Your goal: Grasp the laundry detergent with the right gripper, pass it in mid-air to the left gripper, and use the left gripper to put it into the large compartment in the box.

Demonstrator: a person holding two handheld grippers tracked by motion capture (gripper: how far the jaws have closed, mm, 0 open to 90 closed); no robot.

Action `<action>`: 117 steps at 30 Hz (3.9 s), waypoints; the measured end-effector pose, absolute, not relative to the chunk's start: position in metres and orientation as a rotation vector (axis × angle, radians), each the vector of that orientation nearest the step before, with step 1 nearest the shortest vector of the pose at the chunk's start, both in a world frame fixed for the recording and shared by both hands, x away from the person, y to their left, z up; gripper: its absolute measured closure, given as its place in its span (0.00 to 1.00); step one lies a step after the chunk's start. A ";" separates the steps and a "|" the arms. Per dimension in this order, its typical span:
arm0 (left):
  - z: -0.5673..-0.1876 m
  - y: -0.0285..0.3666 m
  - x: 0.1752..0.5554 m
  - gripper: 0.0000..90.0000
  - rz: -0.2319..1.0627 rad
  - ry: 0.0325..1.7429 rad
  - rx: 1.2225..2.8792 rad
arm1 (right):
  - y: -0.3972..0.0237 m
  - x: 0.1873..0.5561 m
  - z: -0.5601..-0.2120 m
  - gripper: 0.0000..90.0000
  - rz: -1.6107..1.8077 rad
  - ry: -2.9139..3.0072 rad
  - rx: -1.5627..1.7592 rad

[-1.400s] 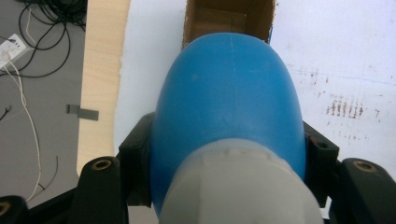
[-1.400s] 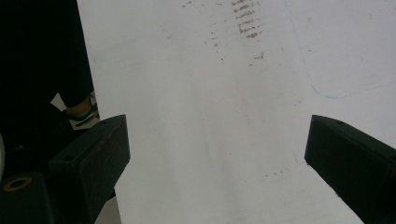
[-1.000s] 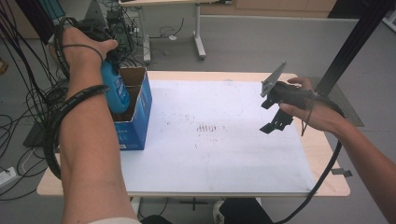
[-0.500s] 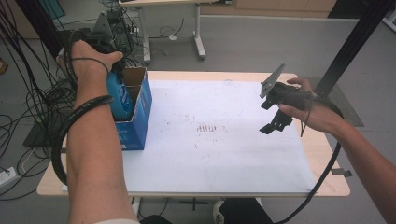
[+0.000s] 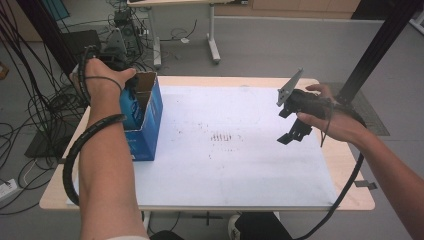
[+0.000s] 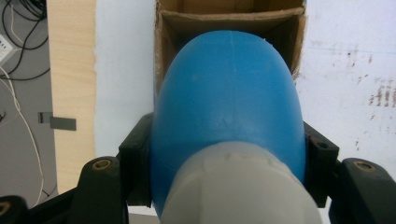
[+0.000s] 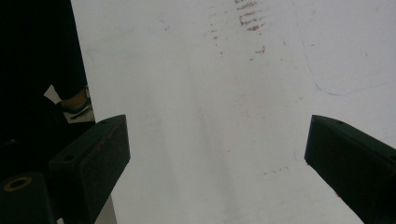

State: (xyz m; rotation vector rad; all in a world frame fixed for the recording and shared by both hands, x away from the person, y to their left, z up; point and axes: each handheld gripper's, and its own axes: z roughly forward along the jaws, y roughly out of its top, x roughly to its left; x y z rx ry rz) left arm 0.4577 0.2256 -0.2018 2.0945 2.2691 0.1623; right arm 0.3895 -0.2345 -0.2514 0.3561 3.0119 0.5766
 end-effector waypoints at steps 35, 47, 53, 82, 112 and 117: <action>-0.266 0.220 0.459 0.42 0.147 2.244 2.160 | -0.234 0.392 -0.260 0.08 0.542 3.023 0.354; -0.276 0.222 0.456 0.42 0.151 2.235 2.166 | -0.238 0.392 -0.261 0.08 0.535 3.024 0.363; -0.276 0.222 0.456 0.42 0.152 2.234 2.168 | -0.239 0.392 -0.260 0.08 0.536 3.024 0.369; -0.277 0.222 0.457 0.41 0.152 2.243 2.156 | -0.239 0.393 -0.261 0.08 0.516 3.020 0.372; -0.277 0.221 0.457 0.41 0.156 2.248 2.149 | -0.241 0.394 -0.260 0.08 0.509 3.014 0.370; -0.277 0.222 0.457 0.41 0.158 2.248 2.147 | -0.241 0.395 -0.258 0.08 0.506 3.014 0.366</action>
